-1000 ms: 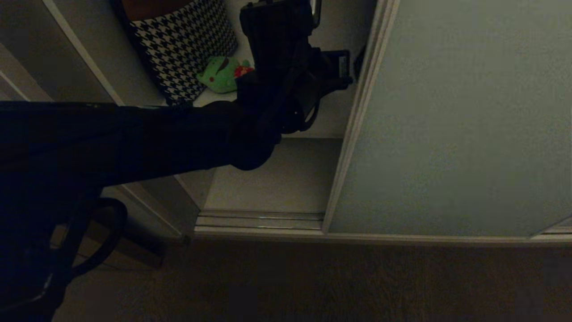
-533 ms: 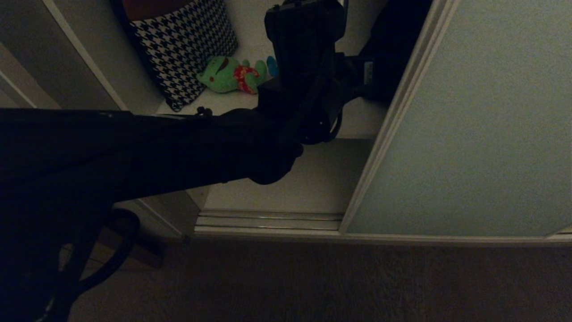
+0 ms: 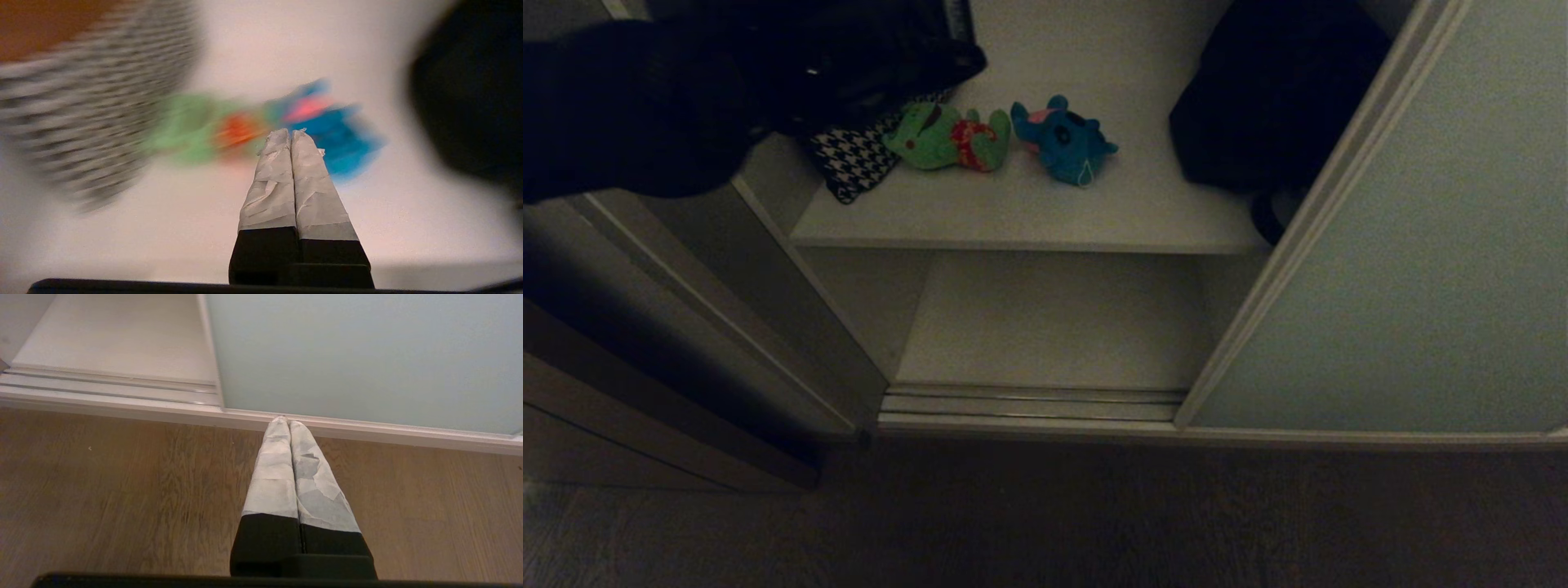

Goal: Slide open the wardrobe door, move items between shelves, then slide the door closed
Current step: Open the door

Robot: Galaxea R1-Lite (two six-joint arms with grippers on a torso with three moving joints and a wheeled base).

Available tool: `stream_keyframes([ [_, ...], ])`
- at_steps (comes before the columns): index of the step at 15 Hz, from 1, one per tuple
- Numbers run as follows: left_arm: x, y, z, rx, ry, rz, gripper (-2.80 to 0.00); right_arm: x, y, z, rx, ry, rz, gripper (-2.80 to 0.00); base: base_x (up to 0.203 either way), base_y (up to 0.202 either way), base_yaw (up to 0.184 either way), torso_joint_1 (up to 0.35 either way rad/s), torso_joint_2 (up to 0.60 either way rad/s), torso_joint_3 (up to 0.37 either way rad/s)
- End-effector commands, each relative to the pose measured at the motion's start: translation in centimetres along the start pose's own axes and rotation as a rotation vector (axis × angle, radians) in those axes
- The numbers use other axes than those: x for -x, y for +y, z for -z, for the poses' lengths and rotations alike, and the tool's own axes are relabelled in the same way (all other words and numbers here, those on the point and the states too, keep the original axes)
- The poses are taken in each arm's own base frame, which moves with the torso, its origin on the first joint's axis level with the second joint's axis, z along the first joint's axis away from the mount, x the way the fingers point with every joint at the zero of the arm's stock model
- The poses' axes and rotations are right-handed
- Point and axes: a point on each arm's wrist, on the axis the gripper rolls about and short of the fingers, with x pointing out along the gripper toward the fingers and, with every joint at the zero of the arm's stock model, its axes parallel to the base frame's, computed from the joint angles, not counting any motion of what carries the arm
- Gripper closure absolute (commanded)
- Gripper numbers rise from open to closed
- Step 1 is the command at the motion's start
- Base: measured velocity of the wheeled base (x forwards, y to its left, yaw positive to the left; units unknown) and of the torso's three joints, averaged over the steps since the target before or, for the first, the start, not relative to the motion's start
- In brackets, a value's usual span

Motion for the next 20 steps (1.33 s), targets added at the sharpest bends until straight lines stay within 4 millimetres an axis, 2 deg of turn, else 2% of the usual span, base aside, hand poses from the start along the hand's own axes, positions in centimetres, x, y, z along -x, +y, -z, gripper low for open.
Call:
stream_keyframes([
  [1, 5.9, 4.9, -3.9, -0.016, -0.011, -0.057, 0.0, 0.0, 0.0, 0.0, 0.0, 0.0, -0.001, 0.0, 0.0, 0.0, 0.0, 0.0, 0.0, 0.0],
  [3, 11.4, 7.7, -2.5, -0.058, 0.102, -0.073, 0.0, 0.0, 0.0, 0.0, 0.0, 0.001, -0.002, 0.0, 0.0, 0.0, 0.0, 0.0, 0.0, 0.0],
  [6, 20.7, 10.6, 0.2, -0.081, 0.187, -0.104, 0.0, 0.0, 0.0, 0.0, 0.001, 0.001, 0.0, 0.0, 0.0, 0.0, 0.0, 0.0, 0.0, 0.0],
  [9, 29.1, 12.1, 5.1, -0.09, 0.236, -0.139, 0.0, 0.0, 0.0, 0.0, 0.0, -0.001, 0.0, 0.0, 0.0, 0.0, 0.0, 0.0, 0.0, 0.0],
  [11, 33.3, 12.1, 8.7, -0.091, 0.238, -0.147, 0.0, 0.0, 0.0, 0.0, 0.001, -0.001, -0.002, 0.0, 0.0, 0.0, 0.0, 0.0, 0.0, 0.0],
  [14, 37.6, 11.9, 14.5, -0.096, 0.227, -0.14, 0.0, 0.0, 0.0, 0.0, 0.0, -0.001, 0.0, 0.0, 0.0, 0.0, 0.0, 0.0, 0.0, 0.0],
  [16, 39.4, 11.8, 17.7, -0.102, 0.194, -0.136, 0.0, 0.0, 0.0, 0.0, 0.001, 0.001, -0.002, 0.0, 0.0, 0.0, 0.0, 0.0, 0.0, 0.0],
  [18, 39.9, 11.9, 21.5, -0.104, 0.212, -0.141, 0.0, 0.0, 0.0, 0.0, 0.0, 0.001, -0.001, 0.0, 0.0, 0.0, 0.0, 0.0, 0.0, 0.0],
  [19, 39.7, 12.0, 22.8, -0.1, 0.232, -0.143, 0.0, 0.0, 0.0, 0.0, 0.0, 0.001, -0.002, 0.0, 0.0, 0.0, 0.0, 0.0, 0.0, 0.0],
  [20, 39.6, 12.1, 23.3, -0.099, 0.233, -0.14, 0.0, 0.0, 0.0, 0.0, 0.001, 0.001, -0.001, 0.0, 0.0, 0.0, 0.0, 0.0, 0.0, 0.0],
])
